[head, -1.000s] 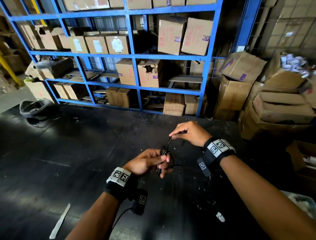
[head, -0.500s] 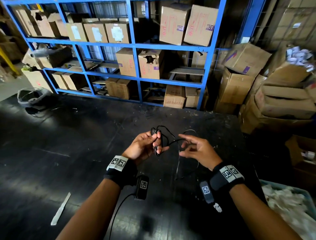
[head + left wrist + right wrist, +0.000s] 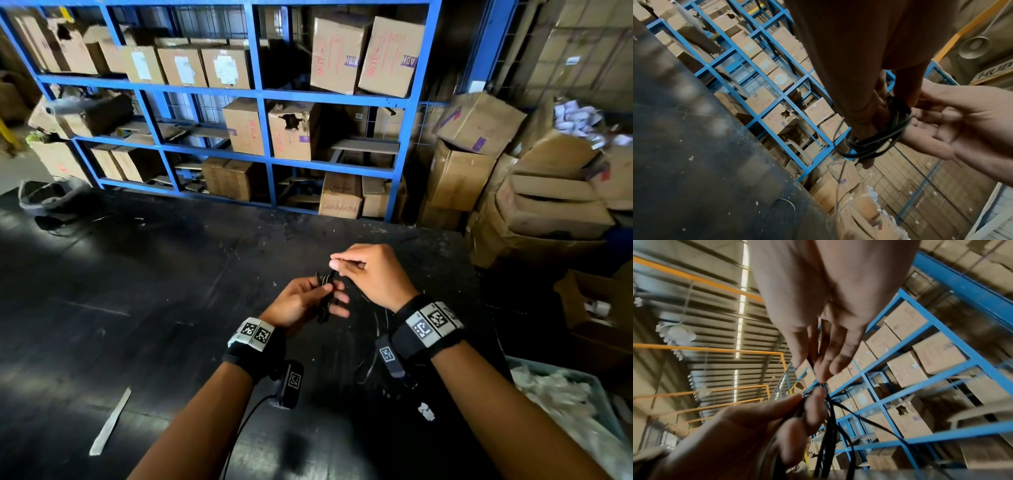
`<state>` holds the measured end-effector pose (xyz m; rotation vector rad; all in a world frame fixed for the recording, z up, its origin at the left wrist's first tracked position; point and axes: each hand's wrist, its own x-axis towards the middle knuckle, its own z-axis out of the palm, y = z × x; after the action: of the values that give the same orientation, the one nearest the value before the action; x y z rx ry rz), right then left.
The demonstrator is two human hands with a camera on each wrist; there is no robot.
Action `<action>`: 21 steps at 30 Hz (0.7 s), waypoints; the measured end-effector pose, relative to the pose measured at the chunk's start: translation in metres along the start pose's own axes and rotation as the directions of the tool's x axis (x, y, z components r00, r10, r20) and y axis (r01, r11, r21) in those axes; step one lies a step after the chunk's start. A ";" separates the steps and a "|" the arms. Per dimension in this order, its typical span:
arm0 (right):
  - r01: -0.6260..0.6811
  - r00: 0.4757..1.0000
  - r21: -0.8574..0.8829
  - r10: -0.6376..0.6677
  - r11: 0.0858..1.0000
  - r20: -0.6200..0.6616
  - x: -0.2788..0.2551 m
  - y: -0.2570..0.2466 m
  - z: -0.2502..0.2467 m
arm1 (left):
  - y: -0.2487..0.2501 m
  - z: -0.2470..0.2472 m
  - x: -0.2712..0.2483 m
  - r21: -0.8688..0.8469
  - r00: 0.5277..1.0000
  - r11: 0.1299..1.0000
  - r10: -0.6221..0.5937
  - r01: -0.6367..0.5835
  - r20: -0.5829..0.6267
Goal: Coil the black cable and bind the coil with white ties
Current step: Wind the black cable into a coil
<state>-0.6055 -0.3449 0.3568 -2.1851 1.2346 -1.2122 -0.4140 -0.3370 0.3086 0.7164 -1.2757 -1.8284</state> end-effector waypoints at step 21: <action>0.091 0.984 -0.143 -0.111 0.986 -0.140 -0.028 0.011 0.003 | 0.012 -0.003 0.005 -0.044 0.998 0.999 0.008 -0.011 -0.066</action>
<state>-0.6161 -0.3279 0.3341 -2.3166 1.3136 -1.3897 -0.4108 -0.3451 0.3185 0.7392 -1.1909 -1.8046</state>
